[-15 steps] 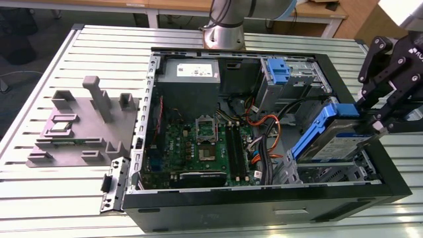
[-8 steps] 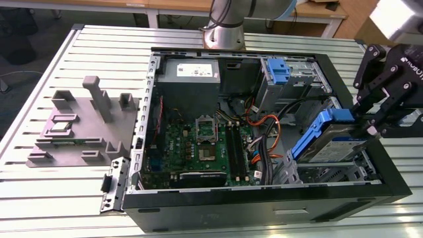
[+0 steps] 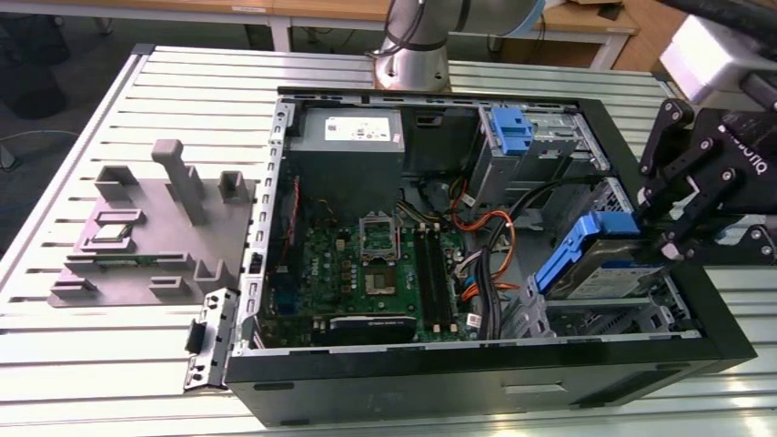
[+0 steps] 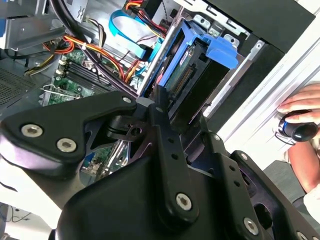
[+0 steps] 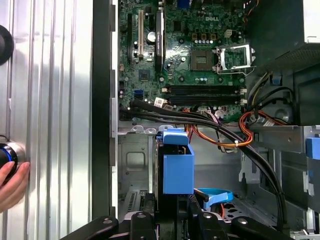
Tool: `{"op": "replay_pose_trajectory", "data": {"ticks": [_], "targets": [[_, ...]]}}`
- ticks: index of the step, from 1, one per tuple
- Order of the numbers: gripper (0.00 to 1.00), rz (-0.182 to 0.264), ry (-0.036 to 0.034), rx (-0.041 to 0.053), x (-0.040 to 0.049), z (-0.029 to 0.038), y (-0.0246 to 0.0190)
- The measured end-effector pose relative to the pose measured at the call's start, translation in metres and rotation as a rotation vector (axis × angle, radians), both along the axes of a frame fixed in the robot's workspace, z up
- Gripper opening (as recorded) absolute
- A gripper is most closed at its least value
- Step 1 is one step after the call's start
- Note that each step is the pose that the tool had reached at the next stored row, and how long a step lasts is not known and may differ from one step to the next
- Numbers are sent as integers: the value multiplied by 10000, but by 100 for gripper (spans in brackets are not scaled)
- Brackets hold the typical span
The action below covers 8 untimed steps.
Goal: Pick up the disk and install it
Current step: 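Insert the disk into the insertion slot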
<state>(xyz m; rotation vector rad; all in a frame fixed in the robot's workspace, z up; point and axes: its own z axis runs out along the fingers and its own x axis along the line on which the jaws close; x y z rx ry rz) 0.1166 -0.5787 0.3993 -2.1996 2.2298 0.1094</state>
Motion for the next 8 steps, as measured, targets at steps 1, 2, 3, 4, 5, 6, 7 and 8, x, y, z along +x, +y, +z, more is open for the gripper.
{"op": "replay_pose_trajectory", "data": {"ticks": [1,2,3,4,5,6,7,8], "targets": [[35,0,0,-1,0,-18,0],[35,0,0,0,0,-36,0],[35,0,0,0,0,-54,0],[35,0,0,0,0,-73,0],[35,0,0,-1,0,-91,0],[35,0,0,0,0,-109,0],[35,-1,0,0,0,-126,0],[35,0,0,1,0,-132,0]]}}
